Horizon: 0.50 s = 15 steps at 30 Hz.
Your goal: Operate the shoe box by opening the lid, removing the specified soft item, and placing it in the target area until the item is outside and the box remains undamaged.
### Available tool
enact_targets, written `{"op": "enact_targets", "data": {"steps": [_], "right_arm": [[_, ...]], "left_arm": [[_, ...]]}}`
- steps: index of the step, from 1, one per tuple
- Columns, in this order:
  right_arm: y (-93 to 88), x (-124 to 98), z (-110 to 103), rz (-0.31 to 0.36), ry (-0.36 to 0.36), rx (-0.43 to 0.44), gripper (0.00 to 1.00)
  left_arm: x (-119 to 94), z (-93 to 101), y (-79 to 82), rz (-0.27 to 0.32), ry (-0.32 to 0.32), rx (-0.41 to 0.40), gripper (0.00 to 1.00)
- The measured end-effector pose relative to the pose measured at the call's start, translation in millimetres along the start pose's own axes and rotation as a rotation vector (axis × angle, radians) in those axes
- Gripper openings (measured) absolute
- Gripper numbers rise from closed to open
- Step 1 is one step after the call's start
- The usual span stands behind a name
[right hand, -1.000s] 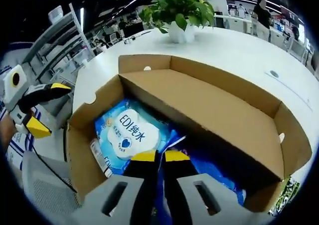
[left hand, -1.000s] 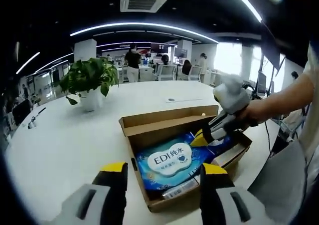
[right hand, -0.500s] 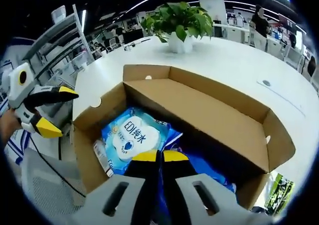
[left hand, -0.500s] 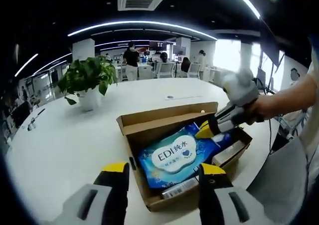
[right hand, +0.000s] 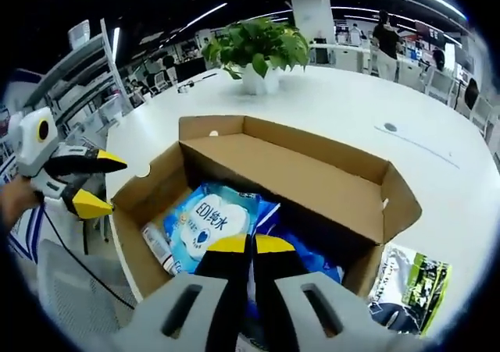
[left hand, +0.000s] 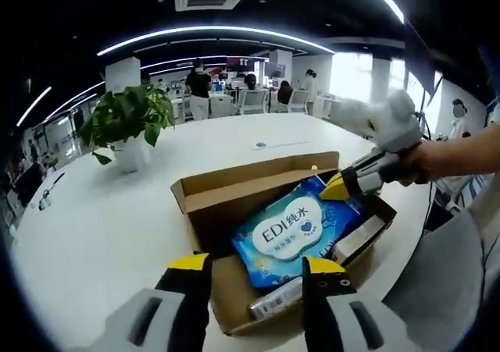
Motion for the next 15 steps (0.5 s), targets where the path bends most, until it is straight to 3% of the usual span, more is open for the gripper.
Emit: {"op": "enact_targets", "data": {"steps": [15], "right_arm": [[-6.8,-18.5,12.2,0.023,-0.059,0.052,0.0]], "left_arm": [[40.3,3.5,4.3,-0.103,-0.07,0.029,0.37]]}}
Point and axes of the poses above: the point that each gripper's makers call its tool centre point, and the gripper's own axes: x roughly forward along the fingers, z roughly to its right, y roughly out of its top, the point moved 9 cm from there along -x, roughly backward along the fingers, and after that the axes turned 11 degrees about z, right-handed, at the moved point
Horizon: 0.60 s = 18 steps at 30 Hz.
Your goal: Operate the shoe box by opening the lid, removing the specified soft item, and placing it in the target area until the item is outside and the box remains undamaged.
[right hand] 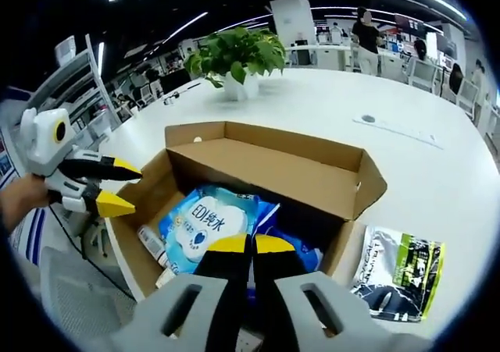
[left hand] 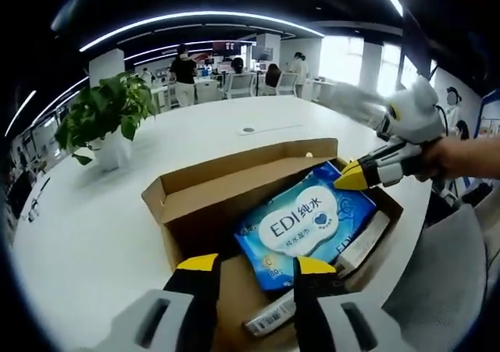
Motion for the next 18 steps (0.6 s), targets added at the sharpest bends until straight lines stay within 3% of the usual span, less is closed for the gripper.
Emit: {"op": "enact_targets", "data": {"steps": [7,18], "right_arm": [[-2.0,-3.1,6.5,-0.005,-0.022,0.013,0.0],[-5.3,-5.0,12.1,-0.012,-0.038,0.005,0.0]], "left_arm": [[20.1,-5.7,-8.6,-0.084,-0.039,0.0,0.37],[34.4,-5.2,-18.2,-0.141,-0.074,-0.08,0.33]]}}
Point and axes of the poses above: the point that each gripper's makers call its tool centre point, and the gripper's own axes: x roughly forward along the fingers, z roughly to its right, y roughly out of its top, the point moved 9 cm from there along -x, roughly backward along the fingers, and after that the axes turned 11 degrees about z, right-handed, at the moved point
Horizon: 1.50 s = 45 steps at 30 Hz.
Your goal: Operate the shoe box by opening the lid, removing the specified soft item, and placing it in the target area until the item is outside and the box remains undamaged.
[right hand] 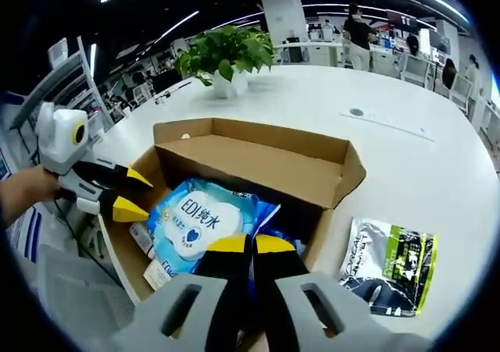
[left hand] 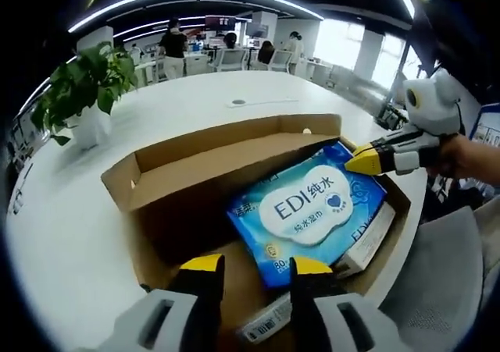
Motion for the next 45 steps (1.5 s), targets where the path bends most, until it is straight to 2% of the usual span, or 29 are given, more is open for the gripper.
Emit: {"op": "enact_targets", "data": {"steps": [5,11,15,20,23,28,38,45], "right_arm": [[-2.0,0.2,2.2,0.001,-0.009,0.007,0.0],[-3.0,-0.1,2.2,0.006,-0.013,0.016,0.0],[-3.7,0.1,2.5,0.008,-0.01,0.02,0.0],[-5.3,-0.3,2.8,0.011,-0.01,0.029,0.0],[-5.6,-0.1,3.1,0.013,-0.009,0.036,0.0],[-5.3,0.1,3.3,0.014,-0.01,0.049,0.0],[-4.4,-1.2,3.1,0.012,-0.009,0.072,0.0],[-0.8,-6.1,2.7,0.024,-0.006,0.107,0.0]], "left_arm": [[7.9,-1.8,-2.4,0.005,0.003,-0.048,0.29],[18.6,0.5,-8.7,-0.018,-0.017,-0.121,0.29],[25.3,2.2,-12.9,-0.04,-0.038,-0.21,0.2],[29.1,0.1,-13.8,-0.034,-0.029,-0.256,0.13],[29.1,-2.0,-14.2,-0.023,-0.015,-0.273,0.07],[27.2,1.9,-12.9,-0.023,-0.012,-0.295,0.03],[18.3,8.3,-9.7,-0.006,-0.003,-0.325,0.01],[10.9,12.5,-3.4,0.0,-0.004,-0.315,0.01]]}}
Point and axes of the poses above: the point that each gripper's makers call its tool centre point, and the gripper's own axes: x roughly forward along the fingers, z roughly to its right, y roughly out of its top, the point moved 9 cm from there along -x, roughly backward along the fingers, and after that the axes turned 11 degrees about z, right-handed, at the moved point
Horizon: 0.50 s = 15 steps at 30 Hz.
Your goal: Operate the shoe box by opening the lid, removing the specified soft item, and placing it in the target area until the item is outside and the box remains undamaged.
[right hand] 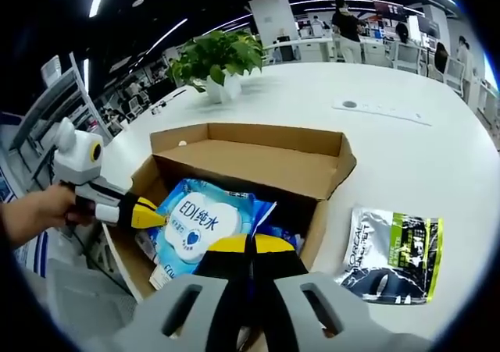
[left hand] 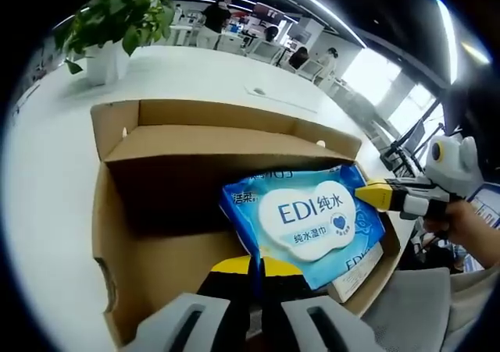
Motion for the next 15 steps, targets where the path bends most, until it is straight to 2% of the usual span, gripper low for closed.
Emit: {"op": "enact_targets", "data": {"steps": [15], "right_arm": [[12.2,-16.4,1.6,0.038,0.004,0.041,0.0]], "left_arm": [[-13.9,14.5,14.2,0.028,-0.021,0.024,0.01]]}}
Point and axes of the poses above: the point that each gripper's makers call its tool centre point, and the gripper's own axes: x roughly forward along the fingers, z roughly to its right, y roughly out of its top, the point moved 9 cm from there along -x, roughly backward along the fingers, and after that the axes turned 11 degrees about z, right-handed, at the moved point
